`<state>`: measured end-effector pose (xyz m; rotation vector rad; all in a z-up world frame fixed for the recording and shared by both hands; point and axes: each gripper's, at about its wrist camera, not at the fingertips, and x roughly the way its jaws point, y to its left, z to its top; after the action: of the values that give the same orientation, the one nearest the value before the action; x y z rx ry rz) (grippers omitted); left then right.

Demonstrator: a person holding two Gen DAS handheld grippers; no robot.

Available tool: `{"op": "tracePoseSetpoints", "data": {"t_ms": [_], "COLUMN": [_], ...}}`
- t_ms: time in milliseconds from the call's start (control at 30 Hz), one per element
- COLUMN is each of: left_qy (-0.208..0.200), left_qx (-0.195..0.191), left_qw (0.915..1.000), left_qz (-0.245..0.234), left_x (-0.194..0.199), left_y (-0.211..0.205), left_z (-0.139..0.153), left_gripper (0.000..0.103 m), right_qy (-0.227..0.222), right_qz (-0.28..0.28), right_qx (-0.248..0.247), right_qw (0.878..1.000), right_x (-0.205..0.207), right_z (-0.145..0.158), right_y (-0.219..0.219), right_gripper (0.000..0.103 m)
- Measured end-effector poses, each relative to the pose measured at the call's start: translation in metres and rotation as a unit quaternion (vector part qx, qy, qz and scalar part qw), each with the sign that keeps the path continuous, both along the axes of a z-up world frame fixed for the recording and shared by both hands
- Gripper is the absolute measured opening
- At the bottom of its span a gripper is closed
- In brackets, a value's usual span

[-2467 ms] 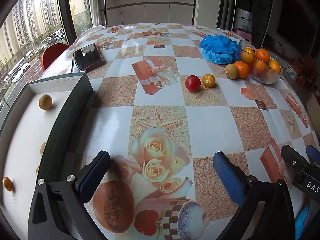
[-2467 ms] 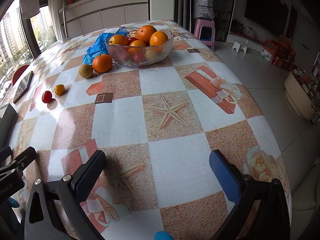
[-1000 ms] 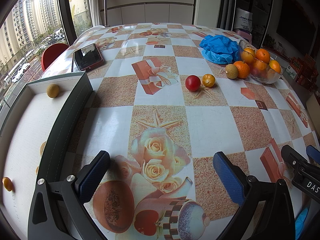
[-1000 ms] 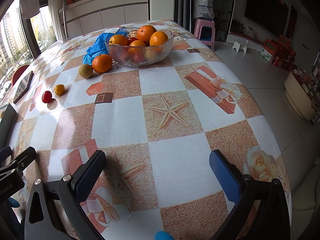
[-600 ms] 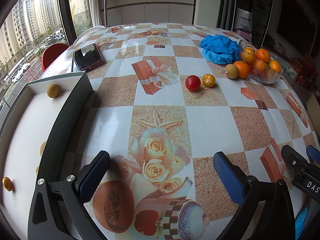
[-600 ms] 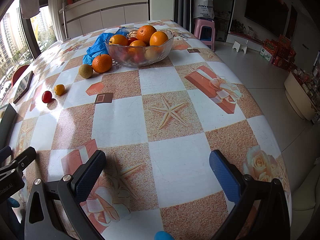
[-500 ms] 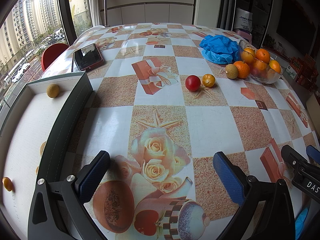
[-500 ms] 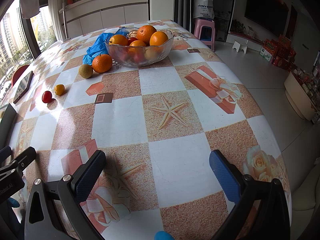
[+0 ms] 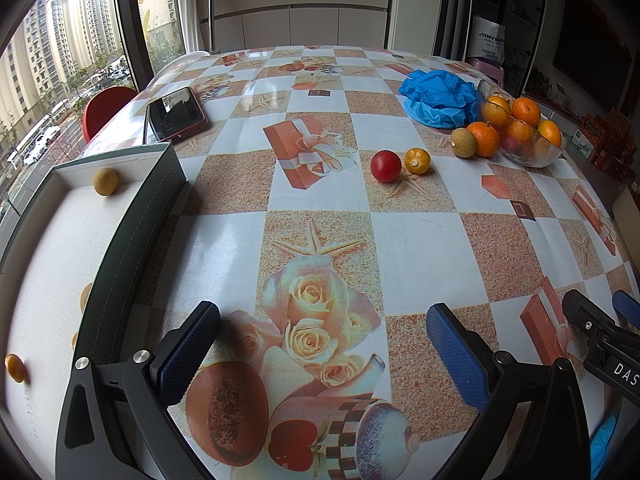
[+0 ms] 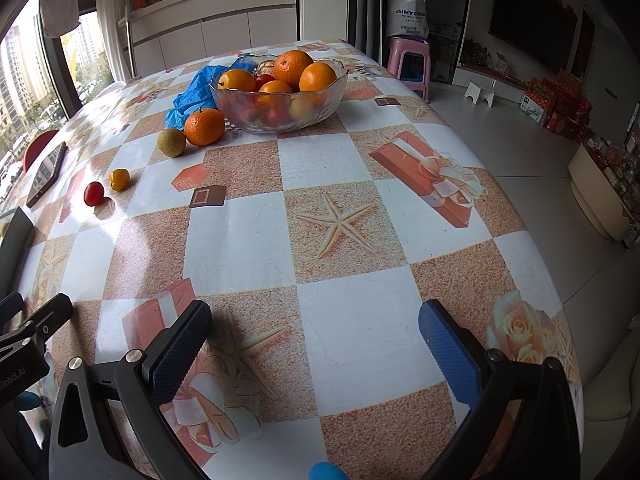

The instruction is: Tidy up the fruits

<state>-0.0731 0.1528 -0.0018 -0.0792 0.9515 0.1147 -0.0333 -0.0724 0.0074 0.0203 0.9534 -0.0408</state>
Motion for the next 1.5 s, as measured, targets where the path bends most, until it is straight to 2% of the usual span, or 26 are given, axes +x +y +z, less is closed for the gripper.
{"op": "tracePoseSetpoints", "data": {"t_ms": [133,267,467,633,800,1033,1267,1300,1333,1367,1467,1500], "left_qy": [0.002,0.027,-0.009,-0.017,-0.037,-0.041,-0.03,-0.03,-0.03,-0.024,-0.008,-0.007], "left_qx": [0.001,0.013,0.059,0.062,0.065,0.061,0.064,0.067,0.07,0.069,0.065,0.071], "left_qw": [1.0,0.9994,0.9974,0.9956,0.9895,0.9787,0.9739,0.9731,0.9724,0.9716,0.9698,0.9685], "left_qz": [-0.001,-0.014,-0.042,-0.067,-0.124,-0.192,-0.216,-0.218,-0.221,-0.225,-0.235,-0.239], "left_x": [0.001,0.01,0.036,0.066,0.088,0.123,0.149,0.151,0.153,0.157,0.163,0.164], "left_y": [-0.001,-0.003,-0.011,-0.026,-0.061,-0.107,-0.125,-0.126,-0.127,-0.128,-0.131,-0.133], "left_z": [0.0,0.005,0.037,0.049,0.058,0.052,0.035,0.034,0.032,0.03,0.022,0.019], "left_gripper": [0.103,0.103,0.103,0.103,0.103,0.103,0.103,0.102,0.092,0.089,0.086,0.079], "right_qy": [0.0,0.0,0.0,0.0,0.0,0.0,0.0,0.0,0.0,0.0,0.0,0.0], "right_qz": [0.0,0.0,0.0,0.0,0.0,0.0,0.0,0.0,0.0,0.0,0.0,0.0], "right_qx": [0.0,0.0,0.0,0.0,0.0,0.0,0.0,0.0,0.0,0.0,0.0,0.0], "right_qw": [1.0,1.0,1.0,1.0,1.0,1.0,1.0,1.0,1.0,1.0,1.0,1.0], "right_x": [0.0,0.0,0.0,0.0,0.0,0.0,0.0,0.0,0.0,0.0,0.0,0.0], "right_z": [0.0,0.0,0.0,0.0,0.0,0.0,0.0,0.0,0.001,0.001,0.001,0.001], "right_y": [0.0,0.0,0.0,0.0,0.0,0.0,0.0,0.0,0.0,0.0,0.0,0.0], "right_gripper": [0.103,0.103,0.103,0.103,0.103,0.103,0.103,0.103,0.103,0.103,0.103,0.103]}}
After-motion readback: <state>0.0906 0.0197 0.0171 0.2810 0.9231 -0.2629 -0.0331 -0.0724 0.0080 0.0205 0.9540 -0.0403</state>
